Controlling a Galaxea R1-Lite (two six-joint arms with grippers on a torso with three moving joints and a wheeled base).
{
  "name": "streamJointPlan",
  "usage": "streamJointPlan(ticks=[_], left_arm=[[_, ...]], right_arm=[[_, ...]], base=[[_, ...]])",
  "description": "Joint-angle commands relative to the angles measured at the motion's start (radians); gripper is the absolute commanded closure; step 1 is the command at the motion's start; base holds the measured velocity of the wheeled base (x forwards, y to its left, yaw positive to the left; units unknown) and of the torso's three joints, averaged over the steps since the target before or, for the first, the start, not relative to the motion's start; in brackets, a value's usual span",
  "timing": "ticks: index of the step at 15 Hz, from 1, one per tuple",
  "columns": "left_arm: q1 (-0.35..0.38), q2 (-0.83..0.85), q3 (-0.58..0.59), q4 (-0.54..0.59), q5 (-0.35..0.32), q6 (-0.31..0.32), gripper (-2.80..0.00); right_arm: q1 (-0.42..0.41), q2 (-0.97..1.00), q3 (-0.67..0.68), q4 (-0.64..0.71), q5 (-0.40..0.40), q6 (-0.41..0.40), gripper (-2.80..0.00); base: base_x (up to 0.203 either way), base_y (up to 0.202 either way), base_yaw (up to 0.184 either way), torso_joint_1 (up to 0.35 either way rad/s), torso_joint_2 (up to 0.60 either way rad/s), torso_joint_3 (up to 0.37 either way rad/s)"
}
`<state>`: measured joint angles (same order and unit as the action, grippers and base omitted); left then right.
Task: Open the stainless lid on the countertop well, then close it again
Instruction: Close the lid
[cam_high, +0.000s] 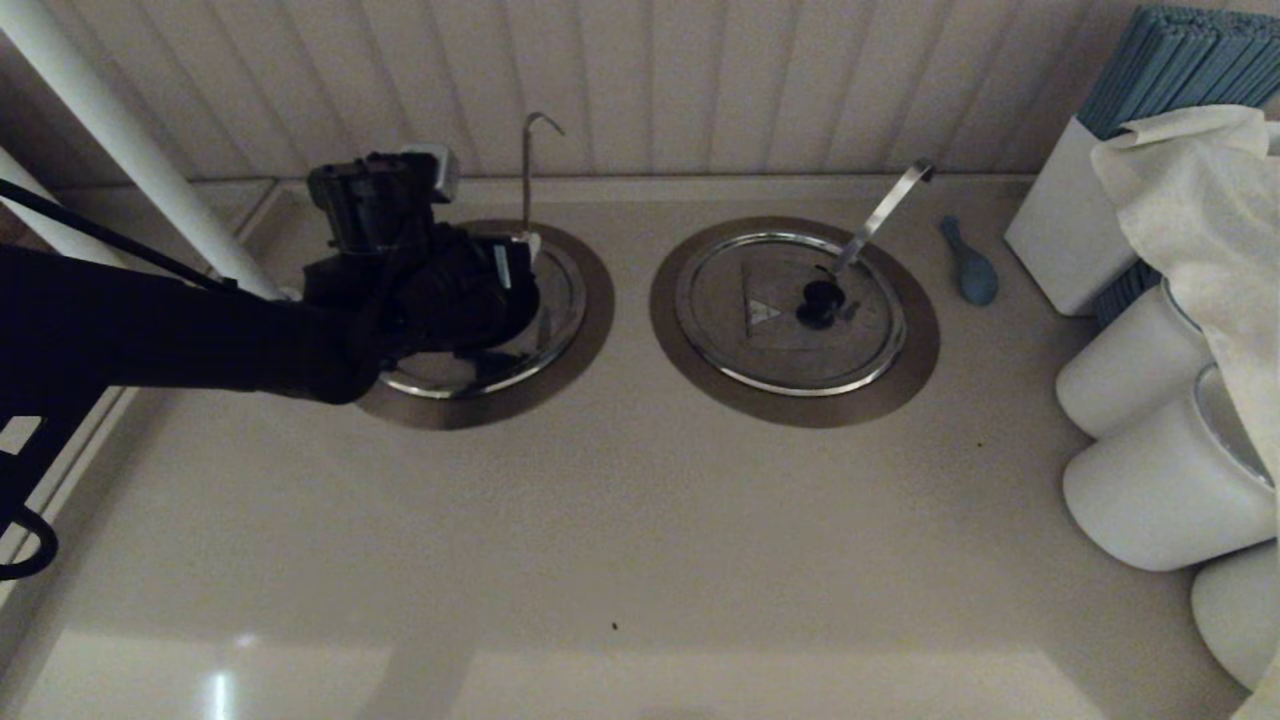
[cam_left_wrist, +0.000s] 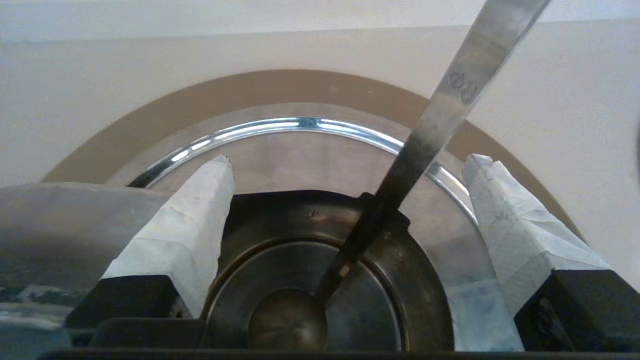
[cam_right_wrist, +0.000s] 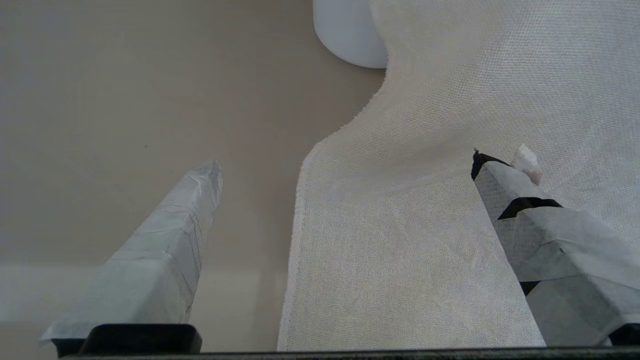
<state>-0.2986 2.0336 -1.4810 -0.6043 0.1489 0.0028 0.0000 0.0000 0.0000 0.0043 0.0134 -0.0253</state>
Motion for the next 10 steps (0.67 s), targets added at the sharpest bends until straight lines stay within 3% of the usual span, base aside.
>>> streamJointPlan(ticks=[1, 4, 7, 8, 10], left_arm=[[0.009, -0.036, 0.014, -0.003, 0.001, 0.001, -2.80], [0.031, -0.139, 0.104, -0.002, -0.057, -0.009, -2.80], [0.038, -0.206, 0.162, -0.003, -0.059, -0.016, -2.80], [0.049, -0.226, 0.187, -0.007, -0.033, -0.024, -2.80], [0.076, -0.255, 0.204, -0.012, 0.071, -0.099, -2.80]], right_arm=[[0.000, 0.001, 0.000, 0.000, 0.000, -0.001, -2.80], [0.000, 0.002, 0.000, 0.000, 0.000, -0.001, -2.80], [0.000, 0.002, 0.000, 0.000, 0.000, -0.001, -2.80], [0.000, 0.000, 0.000, 0.000, 0.000, -0.001, -2.80], [0.000, 0.000, 0.000, 0.000, 0.000, -0.001, -2.80]], base=[[0.000, 0.000, 0.000, 0.000, 0.00, 0.000], [0.000, 0.000, 0.000, 0.000, 0.00, 0.000], [0.000, 0.000, 0.000, 0.000, 0.00, 0.000], [0.000, 0.000, 0.000, 0.000, 0.00, 0.000], [0.000, 0.000, 0.000, 0.000, 0.00, 0.000]])
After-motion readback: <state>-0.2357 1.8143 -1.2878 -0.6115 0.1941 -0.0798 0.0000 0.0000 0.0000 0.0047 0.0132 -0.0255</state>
